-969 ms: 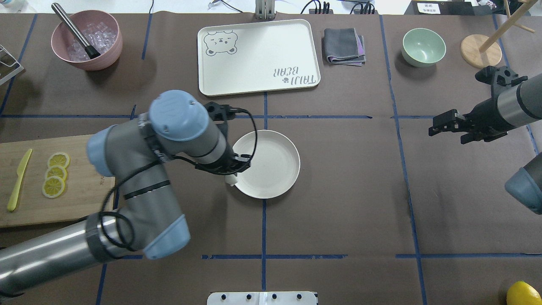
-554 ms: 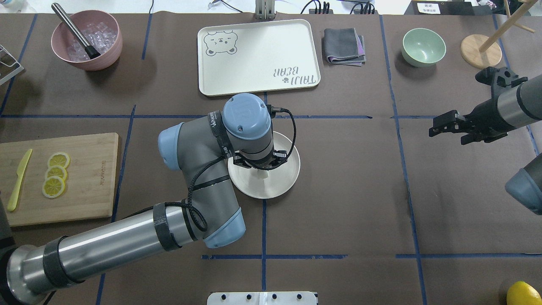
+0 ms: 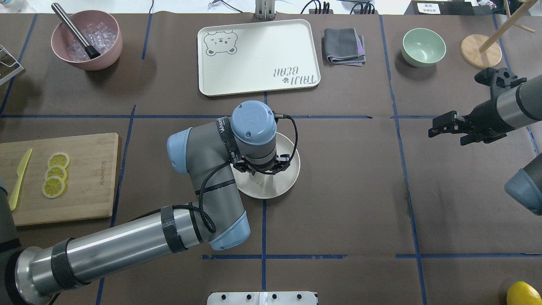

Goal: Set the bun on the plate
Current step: 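Open the left gripper and withdraw the left arm from the plate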

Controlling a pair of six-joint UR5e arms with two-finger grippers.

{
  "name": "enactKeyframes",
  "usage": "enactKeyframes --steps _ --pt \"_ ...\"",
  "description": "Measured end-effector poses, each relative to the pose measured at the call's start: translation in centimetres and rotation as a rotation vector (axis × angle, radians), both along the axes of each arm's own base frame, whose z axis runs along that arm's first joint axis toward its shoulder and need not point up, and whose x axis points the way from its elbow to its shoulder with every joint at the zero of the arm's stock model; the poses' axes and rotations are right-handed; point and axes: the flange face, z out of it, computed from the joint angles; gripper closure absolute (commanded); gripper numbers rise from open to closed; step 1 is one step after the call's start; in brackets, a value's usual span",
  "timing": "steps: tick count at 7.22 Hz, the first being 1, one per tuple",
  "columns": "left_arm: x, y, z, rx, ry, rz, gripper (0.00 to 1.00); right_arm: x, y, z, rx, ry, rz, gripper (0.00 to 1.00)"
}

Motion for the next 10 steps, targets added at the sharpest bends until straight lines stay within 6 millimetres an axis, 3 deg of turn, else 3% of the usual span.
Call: enactKeyframes --steps 3,4,5,6,8,9,10 --pt "-0.2 0.1 0.4 -0.002 -0.001 -0.001 0.02 -0.1 0.0 0.0 -0.002 0.0 -0.001 0.0" --pt "-0.8 0.0 0.1 0.002 0.007 -0.007 0.01 -0.1 0.0 0.0 -0.003 -0.001 -0.001 0.0" --pt "-3.0 -0.2 0.2 0.014 0.024 -0.027 0.01 -0.1 0.1 0.0 -0.004 -0.001 -0.001 0.0" --pt "-8.1 -0.5 1.5 0.035 0.036 -0.06 0.01 -0.1 0.1 -0.1 -0.003 -0.005 -0.005 0.0" --pt "-20.9 0.2 4.8 0.162 -0.009 -0.017 0.01 2.3 -0.3 0.6 -0.013 -0.022 -0.023 0.0" --pt "-27.0 0.1 7.9 0.216 -0.052 0.034 0.01 5.1 -0.6 2.2 0.008 -0.001 -0.032 0.0" --pt "-33.4 -1.3 11.9 0.246 -0.084 0.104 0.01 9.4 -0.9 4.4 0.044 0.047 -0.042 0.0"
